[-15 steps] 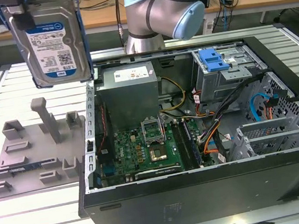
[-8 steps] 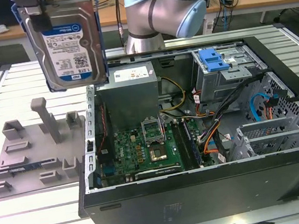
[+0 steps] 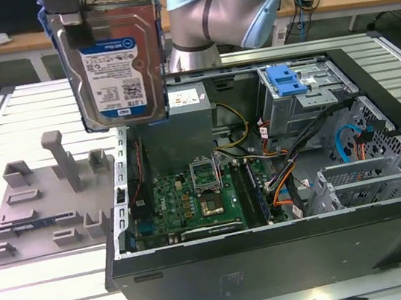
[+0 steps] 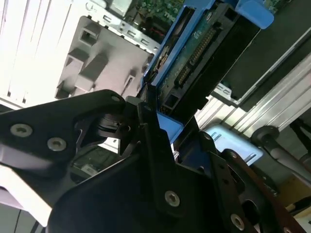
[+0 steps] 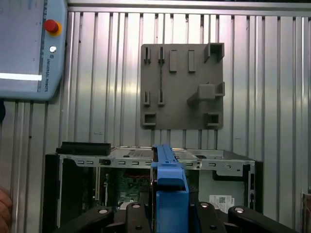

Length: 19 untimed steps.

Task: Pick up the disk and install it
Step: 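Pick up the disk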

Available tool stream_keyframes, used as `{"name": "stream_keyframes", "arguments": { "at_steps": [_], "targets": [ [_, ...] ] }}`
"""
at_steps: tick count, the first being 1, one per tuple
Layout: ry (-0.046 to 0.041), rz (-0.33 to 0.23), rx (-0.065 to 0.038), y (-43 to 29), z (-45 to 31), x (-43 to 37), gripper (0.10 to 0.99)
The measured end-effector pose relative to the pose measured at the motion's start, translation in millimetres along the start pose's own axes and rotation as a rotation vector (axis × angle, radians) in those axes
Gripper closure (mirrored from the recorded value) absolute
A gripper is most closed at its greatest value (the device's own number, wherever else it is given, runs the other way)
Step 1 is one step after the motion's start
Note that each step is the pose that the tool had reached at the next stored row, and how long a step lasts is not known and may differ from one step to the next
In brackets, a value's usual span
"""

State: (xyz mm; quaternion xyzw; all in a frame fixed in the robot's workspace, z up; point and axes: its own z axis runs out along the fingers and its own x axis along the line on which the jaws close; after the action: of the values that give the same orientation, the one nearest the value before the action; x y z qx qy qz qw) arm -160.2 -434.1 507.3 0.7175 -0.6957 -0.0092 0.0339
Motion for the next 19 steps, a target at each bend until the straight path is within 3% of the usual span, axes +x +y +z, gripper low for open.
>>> {"name": "stream_keyframes", "arguments": {
  "at_steps": [7,12,19],
  "targets": [
    [-0.0001,0.0,-0.004,-33.3,-2.7,21.1,0.718],
    [-0.0002,0.0,-0.006,-68.6,-5.0,38.8,0.718],
    [-0.0003,0.0,-0.009,-101.5,-6.9,55.6,0.718]
  ]
}}
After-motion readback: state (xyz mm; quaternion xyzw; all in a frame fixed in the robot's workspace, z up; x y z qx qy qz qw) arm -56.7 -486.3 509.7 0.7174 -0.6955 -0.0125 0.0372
